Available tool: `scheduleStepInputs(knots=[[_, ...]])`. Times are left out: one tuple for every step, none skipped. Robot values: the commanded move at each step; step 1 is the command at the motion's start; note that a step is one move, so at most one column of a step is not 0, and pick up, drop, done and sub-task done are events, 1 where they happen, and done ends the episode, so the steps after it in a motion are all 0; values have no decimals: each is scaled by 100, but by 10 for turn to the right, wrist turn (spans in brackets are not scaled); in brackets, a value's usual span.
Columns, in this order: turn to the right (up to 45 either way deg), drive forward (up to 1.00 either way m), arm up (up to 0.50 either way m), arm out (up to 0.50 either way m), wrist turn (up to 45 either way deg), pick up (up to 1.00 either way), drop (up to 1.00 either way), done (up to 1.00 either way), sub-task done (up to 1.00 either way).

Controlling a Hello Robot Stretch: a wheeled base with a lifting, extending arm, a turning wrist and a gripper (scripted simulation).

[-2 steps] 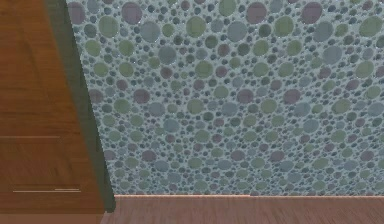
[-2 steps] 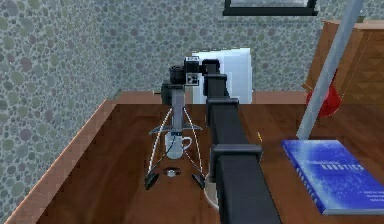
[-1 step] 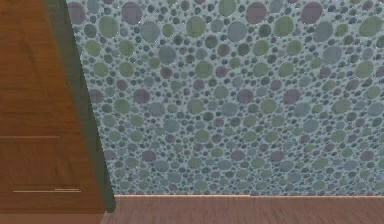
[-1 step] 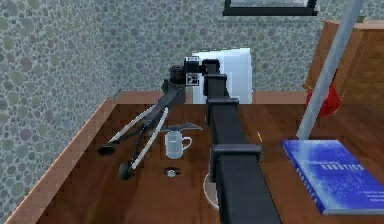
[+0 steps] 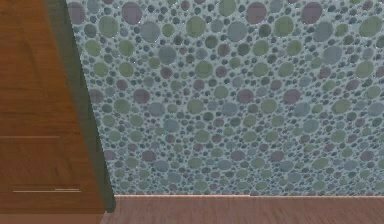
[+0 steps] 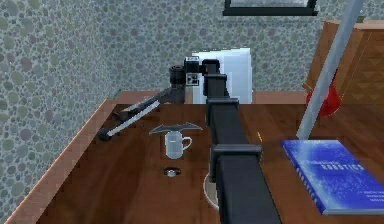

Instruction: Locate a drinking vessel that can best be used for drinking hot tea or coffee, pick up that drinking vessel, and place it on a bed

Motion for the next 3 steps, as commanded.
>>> scheduleStepInputs(knots=[[0,0,0,0,450,0,0,0,0],[0,0,0,0,300,0,0,0,0],[0,0,-30,0,0,0,0,0,0]])
